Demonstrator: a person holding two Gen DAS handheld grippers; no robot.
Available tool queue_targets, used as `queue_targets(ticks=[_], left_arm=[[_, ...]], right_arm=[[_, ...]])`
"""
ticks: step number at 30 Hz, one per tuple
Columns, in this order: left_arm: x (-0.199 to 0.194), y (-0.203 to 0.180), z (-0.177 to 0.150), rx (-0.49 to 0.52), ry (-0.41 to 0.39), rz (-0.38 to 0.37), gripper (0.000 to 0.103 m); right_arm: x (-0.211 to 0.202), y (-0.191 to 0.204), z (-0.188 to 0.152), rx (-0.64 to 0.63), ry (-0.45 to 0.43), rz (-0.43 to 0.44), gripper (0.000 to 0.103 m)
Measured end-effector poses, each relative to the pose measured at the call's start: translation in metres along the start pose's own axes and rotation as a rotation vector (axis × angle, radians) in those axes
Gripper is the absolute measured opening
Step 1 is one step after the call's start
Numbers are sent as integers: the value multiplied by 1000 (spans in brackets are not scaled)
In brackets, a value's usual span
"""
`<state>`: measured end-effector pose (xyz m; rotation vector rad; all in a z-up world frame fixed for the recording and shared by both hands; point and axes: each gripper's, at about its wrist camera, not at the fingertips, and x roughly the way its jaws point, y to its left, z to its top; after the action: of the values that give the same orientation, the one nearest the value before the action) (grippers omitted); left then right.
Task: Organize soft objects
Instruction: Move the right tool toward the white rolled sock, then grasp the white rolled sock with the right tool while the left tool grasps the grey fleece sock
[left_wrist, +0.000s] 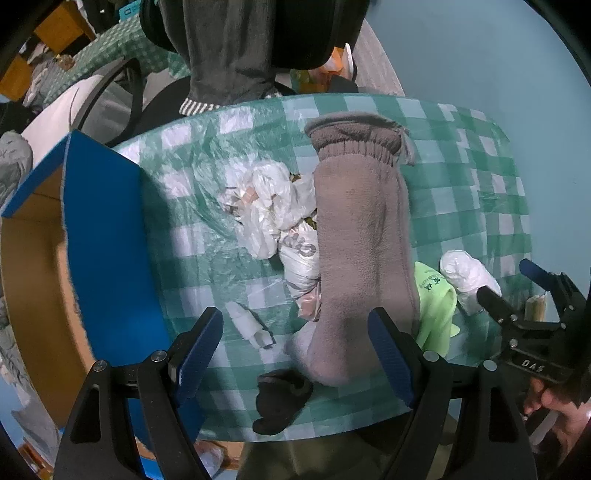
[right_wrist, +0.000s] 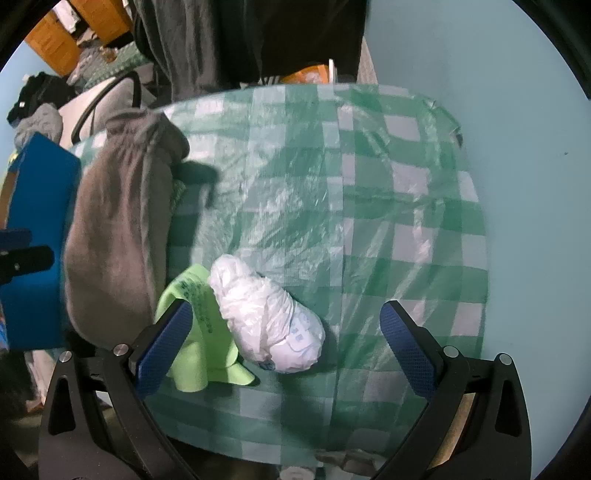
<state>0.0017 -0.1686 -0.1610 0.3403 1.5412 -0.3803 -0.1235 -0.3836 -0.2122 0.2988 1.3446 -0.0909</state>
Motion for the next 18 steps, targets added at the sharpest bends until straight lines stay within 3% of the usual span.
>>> queue_targets(ticks=[9, 18], left_arm=[[15, -8, 4, -6, 9, 0, 82], [29, -12, 11, -22, 32, 4, 82]], right_arm=[[21, -1, -5, -51, 37, -9, 99], [33, -5, -10, -89, 81, 3, 74]])
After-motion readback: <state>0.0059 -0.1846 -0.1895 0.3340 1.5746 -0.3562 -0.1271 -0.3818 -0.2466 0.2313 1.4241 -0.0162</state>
